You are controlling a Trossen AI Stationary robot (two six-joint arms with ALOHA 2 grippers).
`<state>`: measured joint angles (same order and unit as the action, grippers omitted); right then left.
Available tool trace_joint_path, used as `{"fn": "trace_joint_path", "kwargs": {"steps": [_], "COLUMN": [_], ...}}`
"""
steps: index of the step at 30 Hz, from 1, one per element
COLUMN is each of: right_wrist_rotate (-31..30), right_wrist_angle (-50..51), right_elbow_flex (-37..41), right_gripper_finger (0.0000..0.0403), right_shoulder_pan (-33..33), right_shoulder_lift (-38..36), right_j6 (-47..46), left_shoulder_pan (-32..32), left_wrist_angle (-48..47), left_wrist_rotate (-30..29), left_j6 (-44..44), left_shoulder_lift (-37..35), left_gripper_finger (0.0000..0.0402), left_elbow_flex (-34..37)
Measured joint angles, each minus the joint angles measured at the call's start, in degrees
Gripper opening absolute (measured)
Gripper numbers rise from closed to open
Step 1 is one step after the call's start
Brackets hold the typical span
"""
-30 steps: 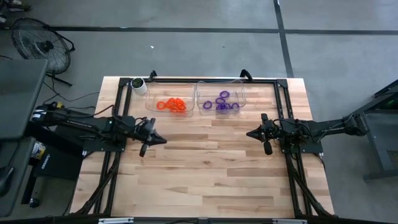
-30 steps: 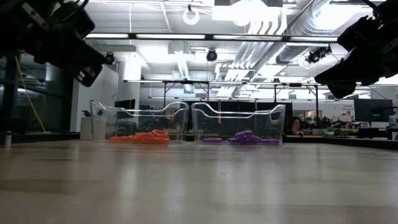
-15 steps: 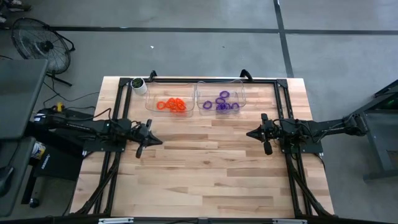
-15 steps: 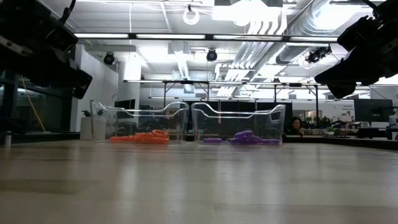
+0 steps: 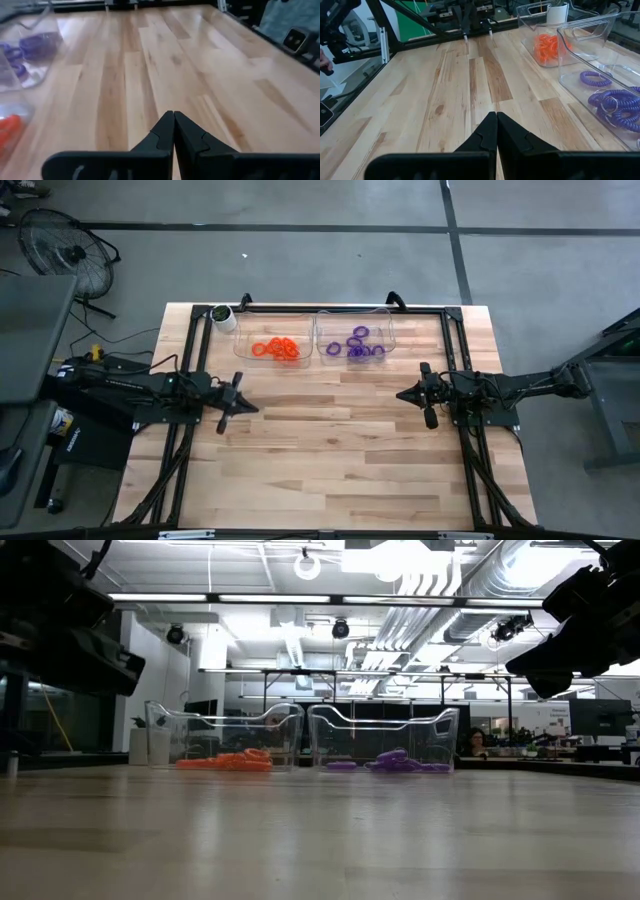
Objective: Sort spring keychains
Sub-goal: Return to Home Position
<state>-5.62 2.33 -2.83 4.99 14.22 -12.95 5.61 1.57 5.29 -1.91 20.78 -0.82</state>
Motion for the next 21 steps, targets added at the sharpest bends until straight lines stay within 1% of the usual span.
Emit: {"fn": "trace_joint_path", "kwargs": {"steps": [4, 11, 21], "right_wrist_rotate": [0.0, 0.0, 0.0], "right_wrist_angle": [0.0, 0.0, 0.0], "right_elbow_flex": [0.0, 0.0, 0.0], "right_gripper_finger": [0.0000, 0.0000, 0.0000], "right_shoulder_pan": [0.0, 0.0, 0.0], "right_shoulder_lift": [0.0, 0.0, 0.0], "right_j6": [0.0, 0.0, 0.0], "left_shoulder_pan": [0.0, 0.0, 0.0], "left_wrist_angle": [-0.7, -0.9, -0.7], "left_wrist_rotate": [-3.2, -3.7, -3.9], "left_j6": [-1.5, -3.9, -3.9], "left_shoulder_lift": [0.0, -0.4, -11.4], "left_gripper_finger": [0.0000, 0.0000, 0.0000], "left_elbow_flex": [0.0, 0.1, 0.1]}}
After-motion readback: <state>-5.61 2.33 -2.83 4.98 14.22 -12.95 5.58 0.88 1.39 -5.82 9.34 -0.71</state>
